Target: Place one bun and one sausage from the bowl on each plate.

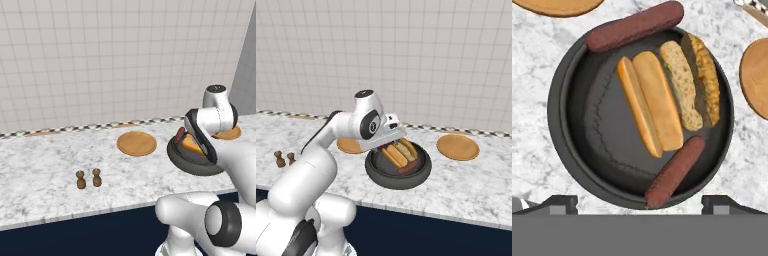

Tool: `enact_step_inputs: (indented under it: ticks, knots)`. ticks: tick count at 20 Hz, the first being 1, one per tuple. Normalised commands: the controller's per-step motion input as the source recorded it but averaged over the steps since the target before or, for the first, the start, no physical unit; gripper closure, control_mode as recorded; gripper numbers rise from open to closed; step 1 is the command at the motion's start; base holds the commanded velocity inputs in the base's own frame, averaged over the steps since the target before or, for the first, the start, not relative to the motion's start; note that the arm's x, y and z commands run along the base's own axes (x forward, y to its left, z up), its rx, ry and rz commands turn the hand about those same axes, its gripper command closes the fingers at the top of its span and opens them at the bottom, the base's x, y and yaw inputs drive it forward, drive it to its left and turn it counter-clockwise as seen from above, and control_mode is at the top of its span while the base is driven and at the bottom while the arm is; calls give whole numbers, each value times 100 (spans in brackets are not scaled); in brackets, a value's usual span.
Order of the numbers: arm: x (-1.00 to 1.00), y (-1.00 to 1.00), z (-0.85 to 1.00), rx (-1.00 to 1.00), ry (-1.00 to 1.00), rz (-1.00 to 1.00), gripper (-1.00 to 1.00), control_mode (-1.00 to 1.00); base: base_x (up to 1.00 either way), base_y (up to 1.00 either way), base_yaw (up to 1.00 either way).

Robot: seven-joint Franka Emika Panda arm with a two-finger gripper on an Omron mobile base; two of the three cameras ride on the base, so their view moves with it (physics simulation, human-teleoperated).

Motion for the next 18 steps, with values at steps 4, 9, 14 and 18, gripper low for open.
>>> enact_step_inputs:
  ticks: [4, 9, 14, 18]
  knots:
    - [17, -7, -46, 0, 6, 0, -100, -100, 0, 0, 0]
    - [54, -23, -33, 0, 0, -1, -100, -100, 0, 0, 0]
    - [34, -25, -13, 0, 5, -2, -100, -100, 0, 0, 0]
    - [9, -15, -27, 0, 3, -3, -100, -100, 0, 0, 0]
